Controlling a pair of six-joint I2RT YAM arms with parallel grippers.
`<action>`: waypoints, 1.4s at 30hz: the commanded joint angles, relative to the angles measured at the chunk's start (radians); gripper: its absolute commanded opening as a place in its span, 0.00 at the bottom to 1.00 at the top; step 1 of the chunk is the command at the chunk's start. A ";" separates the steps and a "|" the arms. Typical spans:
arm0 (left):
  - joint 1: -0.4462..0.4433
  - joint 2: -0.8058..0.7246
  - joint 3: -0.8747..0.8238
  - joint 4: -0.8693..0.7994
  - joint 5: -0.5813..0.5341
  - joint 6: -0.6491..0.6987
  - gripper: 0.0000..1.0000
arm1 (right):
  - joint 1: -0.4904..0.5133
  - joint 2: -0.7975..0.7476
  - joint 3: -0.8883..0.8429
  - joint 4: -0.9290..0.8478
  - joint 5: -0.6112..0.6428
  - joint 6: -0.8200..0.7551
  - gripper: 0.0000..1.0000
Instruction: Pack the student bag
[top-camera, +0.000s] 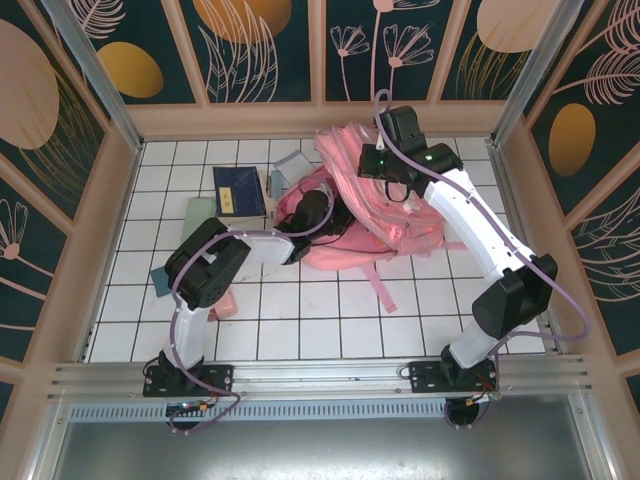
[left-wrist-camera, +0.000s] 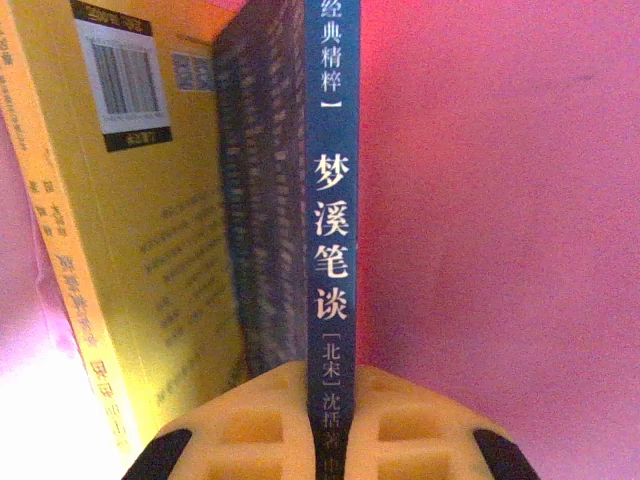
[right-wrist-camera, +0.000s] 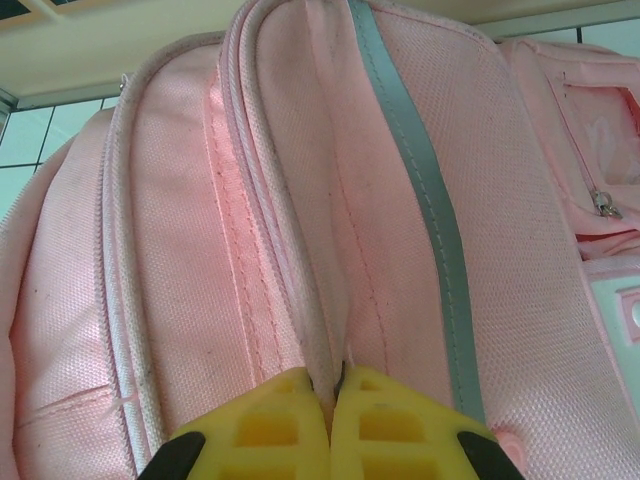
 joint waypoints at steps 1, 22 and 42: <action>-0.029 0.033 0.047 -0.063 -0.080 0.032 0.00 | 0.000 -0.084 0.008 0.116 -0.004 0.018 0.00; -0.060 0.036 0.244 -0.468 -0.194 0.115 0.72 | -0.009 -0.079 -0.042 0.136 -0.004 0.037 0.00; 0.109 -0.494 -0.077 -0.807 -0.225 0.339 0.81 | -0.023 -0.118 -0.394 0.320 -0.059 0.104 0.00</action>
